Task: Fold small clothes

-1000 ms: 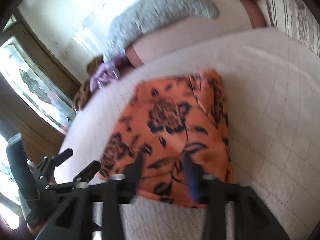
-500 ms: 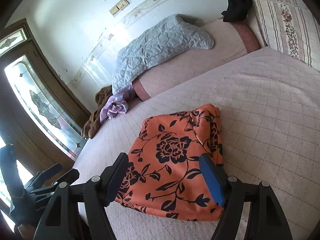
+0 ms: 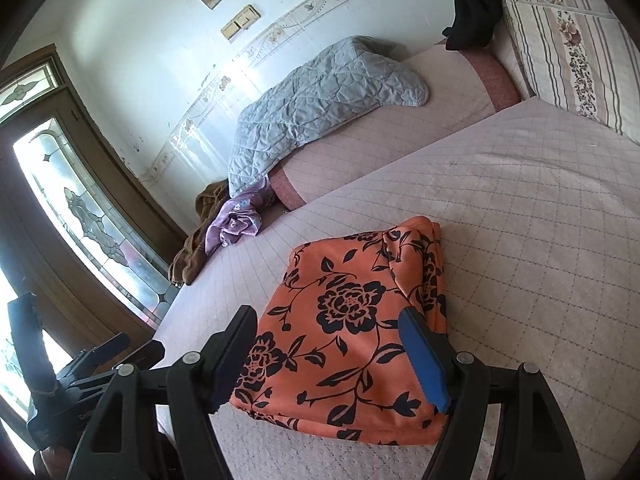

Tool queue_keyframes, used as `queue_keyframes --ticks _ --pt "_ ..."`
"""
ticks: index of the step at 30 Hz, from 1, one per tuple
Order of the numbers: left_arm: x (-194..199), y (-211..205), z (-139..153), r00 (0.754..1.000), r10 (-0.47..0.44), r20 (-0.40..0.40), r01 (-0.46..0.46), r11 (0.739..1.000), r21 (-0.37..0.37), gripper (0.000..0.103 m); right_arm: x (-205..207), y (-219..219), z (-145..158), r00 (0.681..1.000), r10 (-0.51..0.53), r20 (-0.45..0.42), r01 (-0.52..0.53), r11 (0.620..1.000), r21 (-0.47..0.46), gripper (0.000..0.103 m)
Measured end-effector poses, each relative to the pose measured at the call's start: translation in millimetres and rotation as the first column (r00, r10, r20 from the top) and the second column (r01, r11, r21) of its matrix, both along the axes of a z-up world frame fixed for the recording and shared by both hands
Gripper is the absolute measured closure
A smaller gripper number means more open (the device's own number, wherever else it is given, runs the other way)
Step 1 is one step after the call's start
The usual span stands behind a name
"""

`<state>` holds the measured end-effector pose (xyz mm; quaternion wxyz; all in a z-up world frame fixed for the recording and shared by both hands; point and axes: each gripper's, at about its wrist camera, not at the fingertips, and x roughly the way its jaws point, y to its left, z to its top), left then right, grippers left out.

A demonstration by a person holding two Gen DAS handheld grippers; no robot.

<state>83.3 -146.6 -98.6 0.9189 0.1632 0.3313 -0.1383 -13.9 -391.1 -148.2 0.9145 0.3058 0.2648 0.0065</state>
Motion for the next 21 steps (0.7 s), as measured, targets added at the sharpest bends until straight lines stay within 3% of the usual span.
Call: queue_keyframes --ticks 21 --pt "19 6 -14 0.999 0.037 -0.034 -0.037 0.999 0.003 0.009 5 3 -1 1.0 0.01 -0.001 -0.01 1.0 0.007 0.027"
